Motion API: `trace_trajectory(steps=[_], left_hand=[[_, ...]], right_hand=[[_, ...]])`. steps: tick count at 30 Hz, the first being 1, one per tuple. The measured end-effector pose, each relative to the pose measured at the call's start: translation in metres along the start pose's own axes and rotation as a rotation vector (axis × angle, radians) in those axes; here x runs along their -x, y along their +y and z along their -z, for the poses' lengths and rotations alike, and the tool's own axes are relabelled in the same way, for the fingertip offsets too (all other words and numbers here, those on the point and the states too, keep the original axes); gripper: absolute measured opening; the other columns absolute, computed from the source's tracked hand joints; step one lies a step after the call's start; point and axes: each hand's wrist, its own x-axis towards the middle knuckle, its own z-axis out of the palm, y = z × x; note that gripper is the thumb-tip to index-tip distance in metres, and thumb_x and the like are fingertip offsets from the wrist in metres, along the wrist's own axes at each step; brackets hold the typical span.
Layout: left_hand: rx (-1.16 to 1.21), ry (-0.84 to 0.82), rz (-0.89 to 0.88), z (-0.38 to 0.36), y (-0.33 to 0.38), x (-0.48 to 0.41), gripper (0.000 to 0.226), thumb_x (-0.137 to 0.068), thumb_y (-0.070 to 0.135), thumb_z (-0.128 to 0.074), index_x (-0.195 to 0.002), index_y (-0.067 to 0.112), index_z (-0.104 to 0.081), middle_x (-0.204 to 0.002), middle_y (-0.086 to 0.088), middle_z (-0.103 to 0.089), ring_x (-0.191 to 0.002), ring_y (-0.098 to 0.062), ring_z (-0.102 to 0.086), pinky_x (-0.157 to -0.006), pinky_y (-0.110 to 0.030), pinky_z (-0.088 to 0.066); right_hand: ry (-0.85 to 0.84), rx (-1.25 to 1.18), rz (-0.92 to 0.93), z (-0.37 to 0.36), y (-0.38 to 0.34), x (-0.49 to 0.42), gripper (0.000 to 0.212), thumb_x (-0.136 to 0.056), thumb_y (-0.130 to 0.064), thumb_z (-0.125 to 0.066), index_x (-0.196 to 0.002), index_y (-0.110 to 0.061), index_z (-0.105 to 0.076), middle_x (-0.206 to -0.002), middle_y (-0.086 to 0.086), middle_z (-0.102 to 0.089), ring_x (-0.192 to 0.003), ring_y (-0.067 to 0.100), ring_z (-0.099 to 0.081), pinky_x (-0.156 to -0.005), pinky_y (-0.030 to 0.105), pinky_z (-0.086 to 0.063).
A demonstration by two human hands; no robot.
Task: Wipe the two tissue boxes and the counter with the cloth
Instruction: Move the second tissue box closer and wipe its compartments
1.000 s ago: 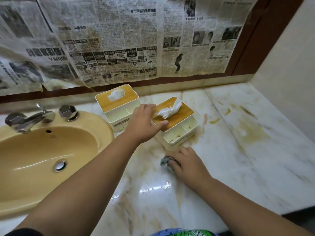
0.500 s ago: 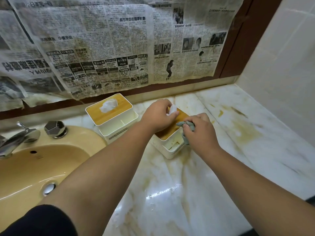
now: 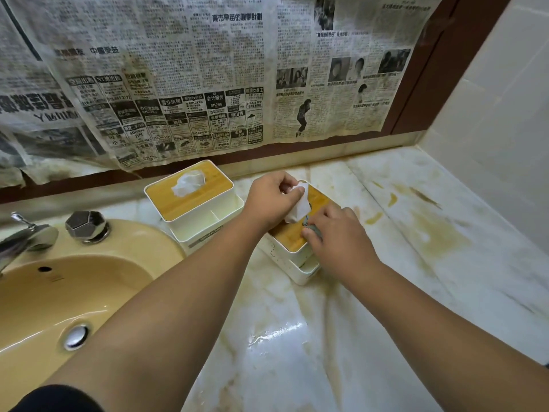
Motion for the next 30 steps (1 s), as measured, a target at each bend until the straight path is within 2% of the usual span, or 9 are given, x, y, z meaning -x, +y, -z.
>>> trace_trajectory(steps=[4,10,14,17,19,25,30], left_hand=[[-0.042,-0.017,-0.016,-0.005,-0.003,0.000,0.012,-0.083,0.031,-0.074,-0.091,0.022,-0.073,-0.074,0.010,-0.065,-0.068,-0.004,-0.059,-0.067,-0.023,-0.047],[-0.090,-0.033,-0.044,-0.005,-0.001,0.002,0.011,-0.084,0.031,-0.073,-0.092,0.024,-0.072,-0.073,0.012,-0.064,-0.067,-0.002,-0.057,-0.066,-0.022,-0.046],[-0.131,-0.043,-0.061,-0.005,0.000,0.003,0.010,-0.085,0.034,-0.071,-0.091,0.027,-0.072,-0.073,0.013,-0.064,-0.070,-0.003,-0.059,-0.066,-0.024,-0.046],[-0.128,-0.042,-0.057,-0.004,-0.001,0.003,0.008,-0.085,0.034,-0.070,-0.090,0.028,-0.071,-0.073,0.013,-0.064,-0.069,-0.003,-0.058,-0.066,-0.025,-0.046],[-0.119,-0.037,-0.051,-0.004,-0.002,0.003,0.010,-0.085,0.034,-0.071,-0.090,0.026,-0.072,-0.073,0.012,-0.064,-0.070,-0.005,-0.059,-0.067,-0.025,-0.047],[-0.107,-0.026,-0.047,-0.005,0.000,0.004,0.011,-0.085,0.032,-0.072,-0.091,0.024,-0.073,-0.074,0.010,-0.065,-0.071,-0.008,-0.061,-0.066,-0.025,-0.047],[-0.115,-0.024,-0.048,-0.005,0.000,0.004,0.009,-0.085,0.031,-0.071,-0.090,0.024,-0.072,-0.071,0.012,-0.063,-0.068,-0.004,-0.058,-0.065,-0.023,-0.045]], right_hand=[[-0.013,0.008,0.069,-0.004,-0.008,0.017,0.037,-0.092,-0.024,-0.061,-0.128,-0.018,-0.067,-0.120,0.001,-0.058,-0.097,0.032,-0.051,-0.090,0.042,-0.050],[-0.157,-0.045,0.136,0.001,-0.023,0.034,0.054,-0.088,-0.016,-0.053,-0.142,-0.024,-0.056,-0.140,-0.006,-0.048,-0.105,0.026,-0.046,-0.098,0.031,-0.040],[-0.214,-0.051,0.181,0.007,-0.022,0.036,0.054,-0.087,-0.015,-0.052,-0.140,-0.026,-0.057,-0.136,-0.008,-0.050,-0.105,0.025,-0.046,-0.099,0.033,-0.043],[-0.197,-0.043,0.146,0.012,-0.012,0.031,0.049,-0.085,-0.014,-0.053,-0.131,-0.026,-0.065,-0.129,-0.008,-0.055,-0.101,0.026,-0.047,-0.093,0.040,-0.048],[-0.184,-0.037,0.103,0.013,-0.011,0.030,0.049,-0.086,-0.011,-0.054,-0.130,-0.026,-0.065,-0.128,-0.008,-0.056,-0.100,0.027,-0.047,-0.091,0.041,-0.048],[-0.190,0.000,0.037,0.009,-0.023,0.020,0.047,-0.089,-0.013,-0.051,-0.134,-0.024,-0.060,-0.132,-0.003,-0.050,-0.104,0.028,-0.045,-0.093,0.042,-0.047],[-0.190,0.019,0.094,0.001,-0.032,0.022,0.054,-0.088,-0.011,-0.053,-0.141,-0.023,-0.054,-0.138,-0.001,-0.047,-0.102,0.031,-0.045,-0.094,0.039,-0.046]])
